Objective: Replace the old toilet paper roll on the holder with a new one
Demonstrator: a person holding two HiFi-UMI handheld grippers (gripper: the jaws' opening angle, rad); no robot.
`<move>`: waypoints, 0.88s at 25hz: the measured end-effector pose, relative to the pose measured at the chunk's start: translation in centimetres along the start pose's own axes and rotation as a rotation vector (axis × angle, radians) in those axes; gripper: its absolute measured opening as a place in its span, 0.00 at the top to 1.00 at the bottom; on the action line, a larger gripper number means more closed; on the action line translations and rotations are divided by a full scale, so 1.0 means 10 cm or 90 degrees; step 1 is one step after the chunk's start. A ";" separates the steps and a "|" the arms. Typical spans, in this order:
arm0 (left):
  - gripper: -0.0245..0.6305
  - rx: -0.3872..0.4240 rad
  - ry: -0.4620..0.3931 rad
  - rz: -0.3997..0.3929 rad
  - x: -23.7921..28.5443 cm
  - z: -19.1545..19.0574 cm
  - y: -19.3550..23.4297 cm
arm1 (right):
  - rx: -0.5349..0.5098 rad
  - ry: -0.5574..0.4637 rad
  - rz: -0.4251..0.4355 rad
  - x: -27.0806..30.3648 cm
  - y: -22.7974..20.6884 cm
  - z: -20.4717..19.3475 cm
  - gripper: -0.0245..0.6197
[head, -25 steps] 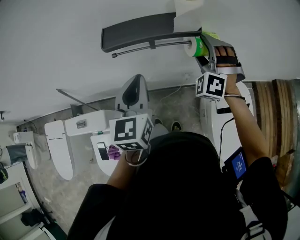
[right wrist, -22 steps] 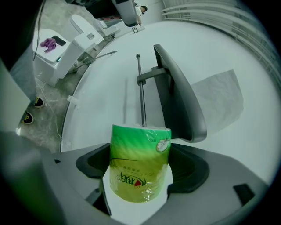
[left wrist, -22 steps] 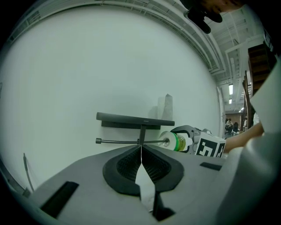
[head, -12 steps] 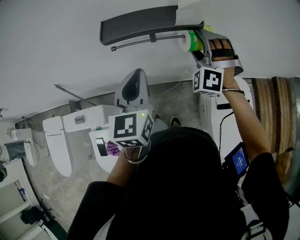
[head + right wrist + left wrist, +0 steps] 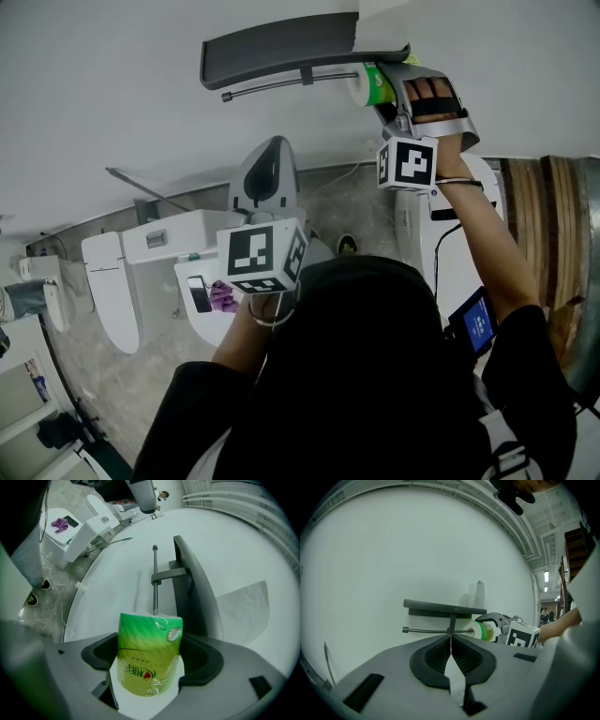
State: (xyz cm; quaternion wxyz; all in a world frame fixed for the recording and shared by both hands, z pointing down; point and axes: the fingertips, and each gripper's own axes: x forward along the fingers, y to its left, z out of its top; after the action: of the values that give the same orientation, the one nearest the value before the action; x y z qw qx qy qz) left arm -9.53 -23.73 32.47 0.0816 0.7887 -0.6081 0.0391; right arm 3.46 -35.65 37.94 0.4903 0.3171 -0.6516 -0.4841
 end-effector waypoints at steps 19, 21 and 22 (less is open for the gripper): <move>0.93 0.007 0.006 0.007 -0.11 -0.04 -0.03 | -0.041 -0.002 0.005 0.00 -0.01 0.18 0.33; 0.93 0.008 0.007 0.007 -0.11 -0.05 -0.03 | -0.042 -0.006 0.010 0.01 0.00 0.22 0.33; 0.93 0.009 0.007 0.006 -0.10 -0.05 -0.02 | -0.042 -0.007 0.013 0.02 0.01 0.24 0.33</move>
State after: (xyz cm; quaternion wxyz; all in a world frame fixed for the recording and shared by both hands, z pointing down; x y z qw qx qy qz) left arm -9.56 -22.62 32.81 0.0794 0.7859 -0.6113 0.0478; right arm 1.14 -35.07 37.94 0.5018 0.2914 -0.6411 -0.5023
